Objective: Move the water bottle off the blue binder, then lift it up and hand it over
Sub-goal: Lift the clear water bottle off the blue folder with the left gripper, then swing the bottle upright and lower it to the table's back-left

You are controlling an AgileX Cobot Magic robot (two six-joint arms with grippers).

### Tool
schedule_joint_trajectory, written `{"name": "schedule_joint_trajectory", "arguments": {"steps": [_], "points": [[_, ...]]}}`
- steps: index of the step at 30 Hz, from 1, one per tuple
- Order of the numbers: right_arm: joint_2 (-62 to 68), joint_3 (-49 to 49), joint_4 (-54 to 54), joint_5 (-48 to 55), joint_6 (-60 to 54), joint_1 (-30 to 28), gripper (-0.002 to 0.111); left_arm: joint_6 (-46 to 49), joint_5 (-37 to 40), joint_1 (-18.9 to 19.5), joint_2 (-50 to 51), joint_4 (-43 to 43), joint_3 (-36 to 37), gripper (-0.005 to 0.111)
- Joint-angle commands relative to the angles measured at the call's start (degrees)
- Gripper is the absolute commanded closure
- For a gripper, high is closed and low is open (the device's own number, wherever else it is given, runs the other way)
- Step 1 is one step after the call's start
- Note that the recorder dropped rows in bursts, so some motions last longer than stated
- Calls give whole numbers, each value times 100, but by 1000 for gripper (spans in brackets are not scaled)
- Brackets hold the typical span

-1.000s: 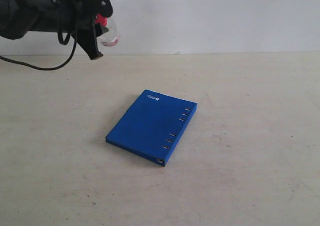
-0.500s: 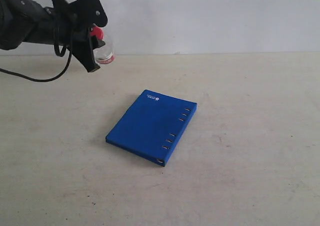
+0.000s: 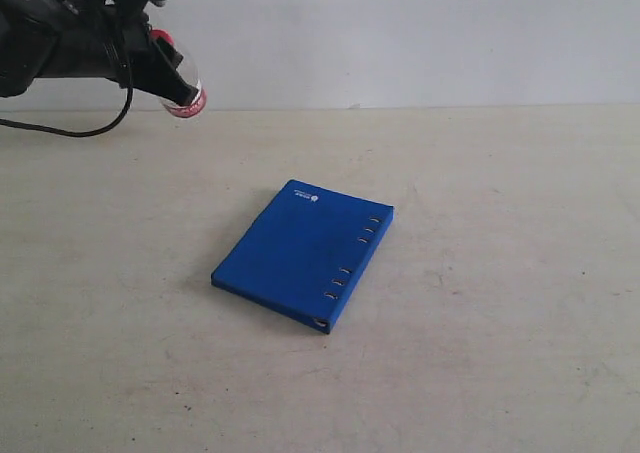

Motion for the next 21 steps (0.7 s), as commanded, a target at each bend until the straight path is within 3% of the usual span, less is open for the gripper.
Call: {"name": "schedule_joint_trajectory", "arguments": {"steps": [1,8,10,13,14,16,21], "points": [[-25,-7,-21,-65,-4,11,107,-69,-214,9,-79,-839,-4,102],[-25,-7,-21,-65,-4,11,107,308,-964,9,-313,-1556,104,102],[-25,-7,-21,-65,-4,11,107,930,-1244,9,-569,-2330,184,102],[-25,-7,-21,-65,-4,11,107,2613,-1730,9,-1027,-4229,262,102],[-25,-7,-21,-65,-4,11,107,3065,-1933,-3,-1189,-4266,328,102],[-25,-7,-21,-65,-4,11,107,3033,-2311,-47,-1402,-4266,444,102],[-25,-7,-21,-65,-4,11,107,2852,-2351,-56,-1695,-4266,821,102]]}}
